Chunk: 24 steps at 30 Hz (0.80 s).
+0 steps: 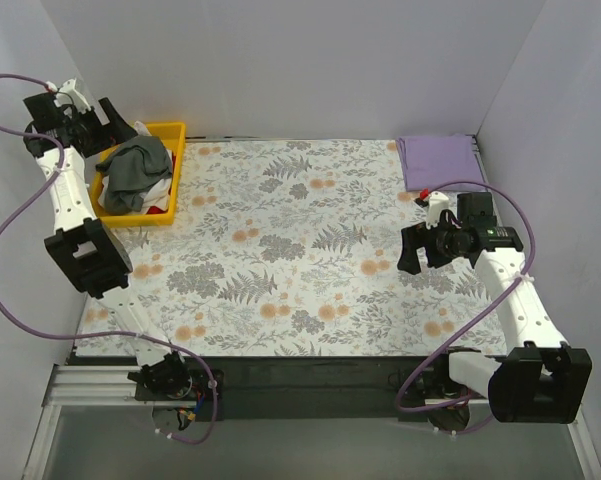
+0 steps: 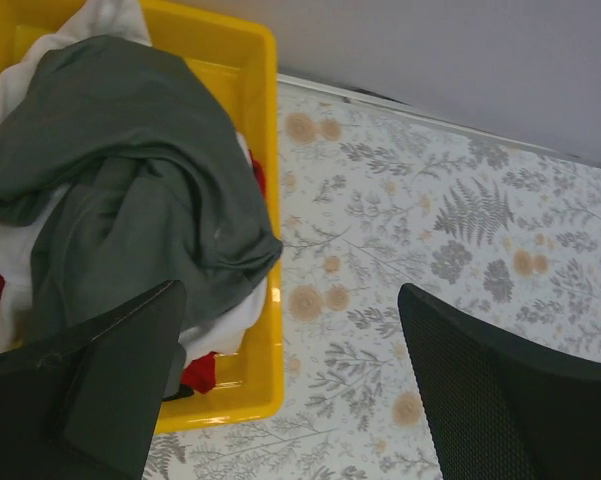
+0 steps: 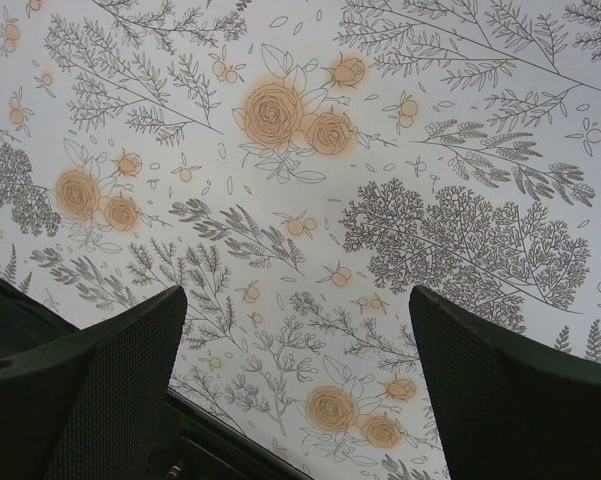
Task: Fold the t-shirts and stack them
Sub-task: Grab the tshirt from the pile
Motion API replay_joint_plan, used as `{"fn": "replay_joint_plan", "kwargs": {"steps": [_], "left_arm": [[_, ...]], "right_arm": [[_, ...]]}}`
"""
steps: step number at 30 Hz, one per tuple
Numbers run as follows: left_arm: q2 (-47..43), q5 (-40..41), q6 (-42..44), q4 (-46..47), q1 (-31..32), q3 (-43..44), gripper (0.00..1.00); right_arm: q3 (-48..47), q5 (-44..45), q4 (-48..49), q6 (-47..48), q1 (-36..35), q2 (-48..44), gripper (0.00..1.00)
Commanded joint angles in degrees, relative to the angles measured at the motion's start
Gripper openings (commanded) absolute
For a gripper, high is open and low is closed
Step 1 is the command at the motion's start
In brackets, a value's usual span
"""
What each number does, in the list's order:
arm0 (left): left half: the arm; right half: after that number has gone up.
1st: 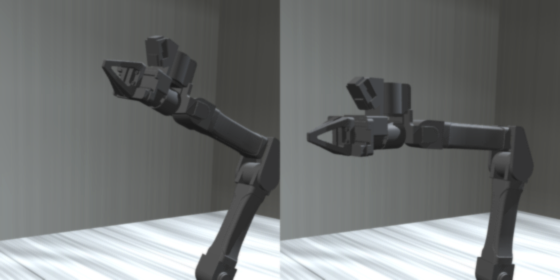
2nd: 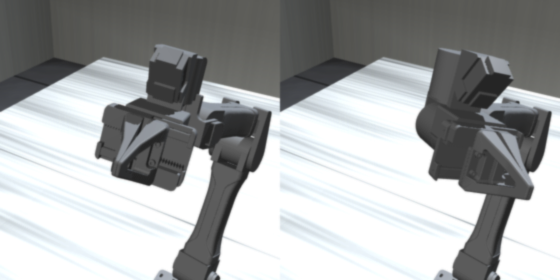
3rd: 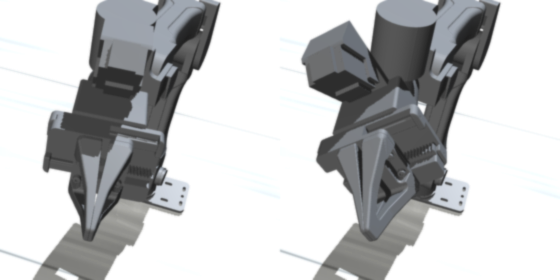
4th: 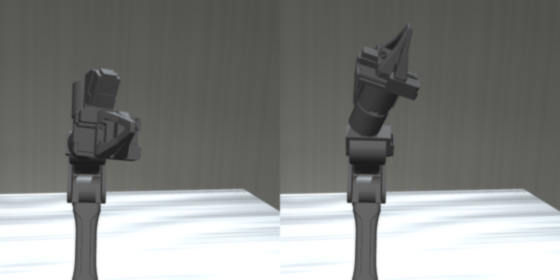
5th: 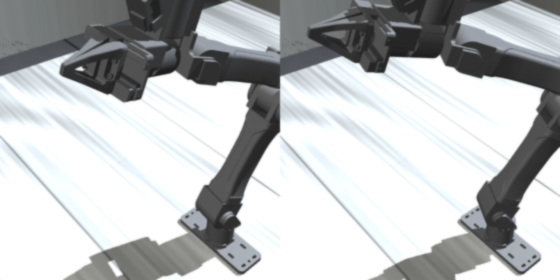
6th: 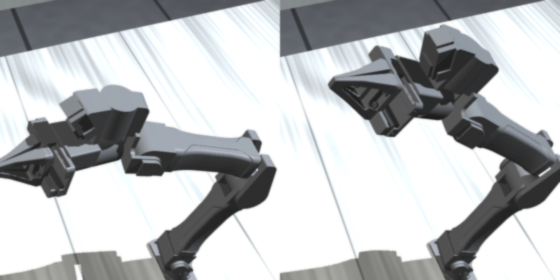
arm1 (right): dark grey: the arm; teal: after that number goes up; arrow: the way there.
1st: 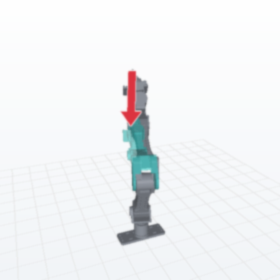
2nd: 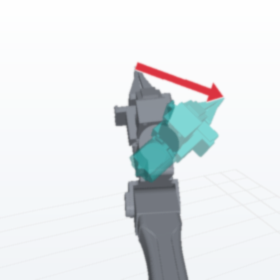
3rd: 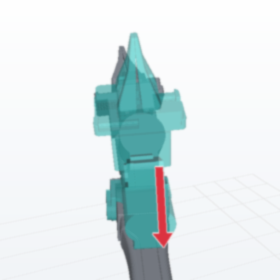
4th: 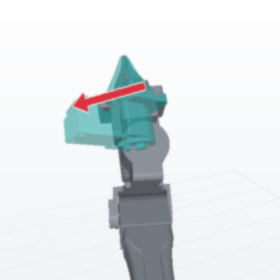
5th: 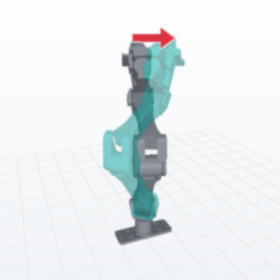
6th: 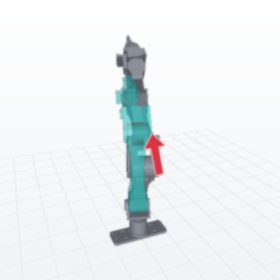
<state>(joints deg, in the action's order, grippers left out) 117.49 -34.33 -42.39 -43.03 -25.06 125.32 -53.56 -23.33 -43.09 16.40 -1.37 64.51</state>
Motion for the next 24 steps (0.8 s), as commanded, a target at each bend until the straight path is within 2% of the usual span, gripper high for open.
{"fn": "replay_joint_plan", "kwargs": {"steps": [1, 7, 16, 18, 20, 23, 24], "left_arm": [[1.5, 5.4, 0.2, 6.4, -0.3, -1.0, 0.86], [8.8, 11.6, 1.4, 7.5, -0.2, 0.9, 0.79], [12.6, 13.1, 1.5, 8.0, -0.1, -1.4, 0.69], [13.2, 13.6, 1.5, 7.9, -0.2, -1.2, 0.55], [13.6, 14.1, 1.7, 7.6, -0.1, -1.0, 0.37], [14.3, 14.5, 2.1, 7.0, -0.1, 0.3, 0.19], [14.6, 14.9, 2.2, 6.8, -0.1, 0.9, 0.16]], "right_arm": [[-0.3, -1.8, 1.0, -0.7, 0.1, 1.2, 0.98], [-1.3, -2.3, 0.9, -0.8, 0.1, 4.0, 0.98], [-1.2, -2.4, 0.8, -0.9, 0.1, 4.2, 0.99], [-1.5, -2.6, 0.6, -1.0, 0.3, 4.0, 0.98], [-1.6, -2.9, 0.2, -1.0, 0.2, 4.0, 0.98], [-1.5, -2.8, 0.2, -0.9, 0.2, 3.5, 0.98], [-1.4, -2.8, 0.2, -0.8, 0.3, 3.4, 0.98]]}}
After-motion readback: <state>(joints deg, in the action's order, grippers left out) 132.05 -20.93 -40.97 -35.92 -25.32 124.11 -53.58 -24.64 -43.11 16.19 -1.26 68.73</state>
